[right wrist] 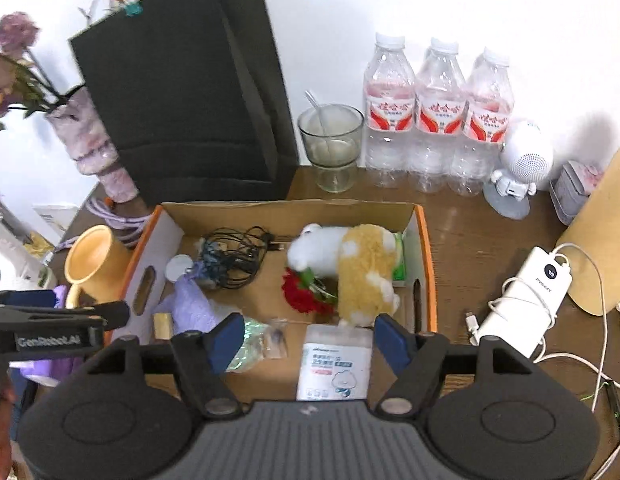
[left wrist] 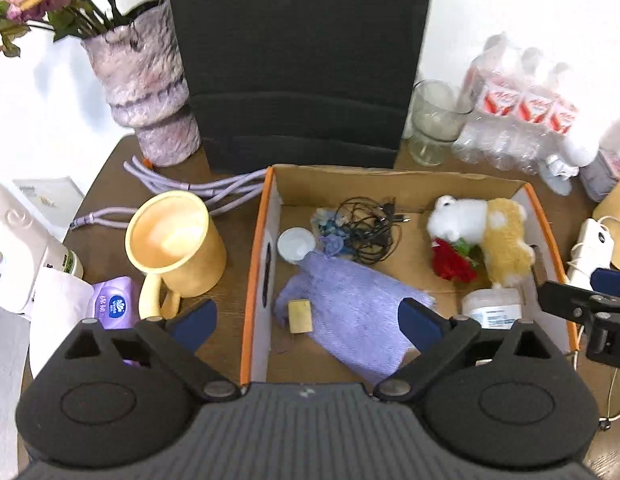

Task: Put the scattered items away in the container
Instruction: 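Carry the wrapper and yellow block into the box and open both grippers, then move both grippers back to the desk toward the crumpled tissue and wrappers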

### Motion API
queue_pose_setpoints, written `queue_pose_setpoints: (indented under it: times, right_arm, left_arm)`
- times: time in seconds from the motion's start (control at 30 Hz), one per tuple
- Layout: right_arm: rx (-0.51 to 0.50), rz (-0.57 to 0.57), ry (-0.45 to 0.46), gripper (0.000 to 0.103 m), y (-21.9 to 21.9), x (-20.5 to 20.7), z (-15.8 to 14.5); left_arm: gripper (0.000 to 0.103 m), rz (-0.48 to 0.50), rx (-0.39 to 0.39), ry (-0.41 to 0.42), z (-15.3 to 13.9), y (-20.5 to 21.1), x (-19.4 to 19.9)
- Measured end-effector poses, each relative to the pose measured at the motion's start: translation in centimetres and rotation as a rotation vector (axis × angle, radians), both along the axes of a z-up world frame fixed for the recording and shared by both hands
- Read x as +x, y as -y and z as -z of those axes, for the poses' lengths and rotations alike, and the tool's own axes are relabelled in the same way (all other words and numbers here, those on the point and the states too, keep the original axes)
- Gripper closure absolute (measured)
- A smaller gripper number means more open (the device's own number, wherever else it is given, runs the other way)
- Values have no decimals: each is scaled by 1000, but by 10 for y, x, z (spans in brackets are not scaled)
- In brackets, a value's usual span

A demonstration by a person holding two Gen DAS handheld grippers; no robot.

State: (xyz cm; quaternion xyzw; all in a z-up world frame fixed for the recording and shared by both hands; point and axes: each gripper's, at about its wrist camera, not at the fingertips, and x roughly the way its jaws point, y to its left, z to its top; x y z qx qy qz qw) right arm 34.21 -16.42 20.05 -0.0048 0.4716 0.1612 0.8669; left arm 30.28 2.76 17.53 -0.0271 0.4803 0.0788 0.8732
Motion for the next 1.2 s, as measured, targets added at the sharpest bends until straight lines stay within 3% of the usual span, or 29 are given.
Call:
queue_pose_setpoints:
  times: [0.07, 0.2, 0.27, 0.37, 0.47, 0.67, 0.8, 0.97, 1.1, 1.2]
  right_arm:
    - [33, -10, 64, 20, 2, -17, -1]
    - [46, -26, 266, 18, 4, -52, 7]
    - [59, -26, 368, 15, 6, -68, 17]
    - [127, -48, 426, 14, 15, -86, 38]
    - [154, -22, 442, 14, 21, -94, 50]
    - [153, 53, 482, 14, 31, -124, 59]
    - [162, 61, 542, 11, 42, -177, 71]
    - [176, 48, 578, 8, 62, -254, 96]
    - [149, 50, 558, 8, 78, -313, 121]
    - [159, 55, 544, 8, 86, -343, 134]
  left_arm:
    - [1, -3, 4, 91, -2, 5, -16]
    - [0, 7, 39, 328, 4, 14, -55]
    - [0, 23, 32, 391, 13, 17, -69]
    - [0, 26, 43, 452, 30, 19, -85]
    - [0, 30, 67, 464, 43, 18, -94]
    - [0, 8, 42, 531, 55, 8, -134]
    - [0, 42, 41, 552, 75, 4, -192]
    - [0, 64, -68, 565, 108, -10, -290]
    - [0, 54, -34, 512, 131, -14, -348]
    - [0, 65, -10, 471, 136, -16, -358]
